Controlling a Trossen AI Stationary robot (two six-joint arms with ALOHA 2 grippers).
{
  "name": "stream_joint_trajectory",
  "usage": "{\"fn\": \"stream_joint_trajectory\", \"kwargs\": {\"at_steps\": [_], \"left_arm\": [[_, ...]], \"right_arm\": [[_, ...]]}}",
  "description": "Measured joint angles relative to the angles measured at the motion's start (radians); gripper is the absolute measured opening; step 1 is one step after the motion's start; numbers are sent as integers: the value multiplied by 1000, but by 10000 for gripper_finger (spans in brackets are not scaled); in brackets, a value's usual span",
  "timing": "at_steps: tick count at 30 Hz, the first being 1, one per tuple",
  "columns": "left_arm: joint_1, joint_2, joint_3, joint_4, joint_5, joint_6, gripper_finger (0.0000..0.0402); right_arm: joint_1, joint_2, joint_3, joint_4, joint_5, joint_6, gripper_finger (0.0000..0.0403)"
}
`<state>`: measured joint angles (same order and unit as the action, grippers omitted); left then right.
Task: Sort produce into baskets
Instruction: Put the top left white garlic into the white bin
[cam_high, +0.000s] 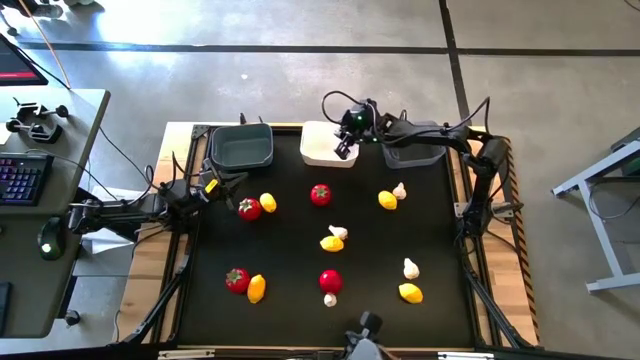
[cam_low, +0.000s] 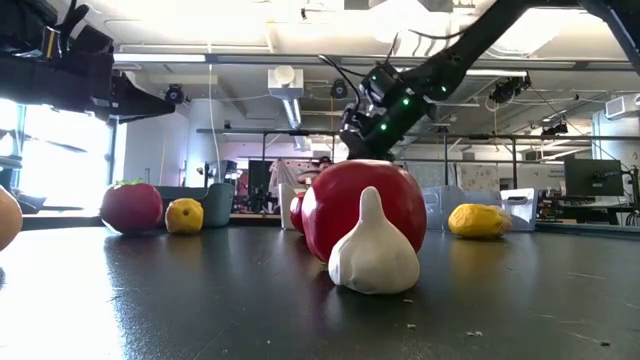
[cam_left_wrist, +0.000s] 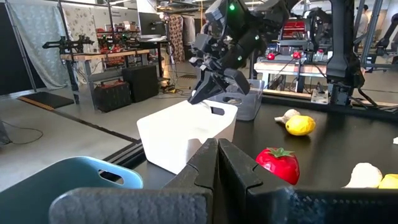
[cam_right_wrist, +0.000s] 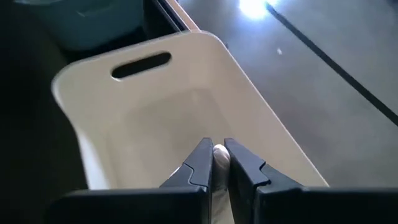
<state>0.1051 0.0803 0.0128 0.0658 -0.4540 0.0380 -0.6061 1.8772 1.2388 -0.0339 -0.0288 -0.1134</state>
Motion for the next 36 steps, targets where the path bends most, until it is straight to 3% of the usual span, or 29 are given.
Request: {"fn": "stream_joint_trajectory", "kwargs": {"at_steps": [3,8,36], "left_arm": [[0,0,0,0,0,0,0],[0,0,0,0,0,0,0],[0,0,0,0,0,0,0]], "right_arm": [[0,1,34,-72,28,-20,16],[-16,5,38,-73,-24,-19,16],[-22,63,38,-94,-51,56,16]]}}
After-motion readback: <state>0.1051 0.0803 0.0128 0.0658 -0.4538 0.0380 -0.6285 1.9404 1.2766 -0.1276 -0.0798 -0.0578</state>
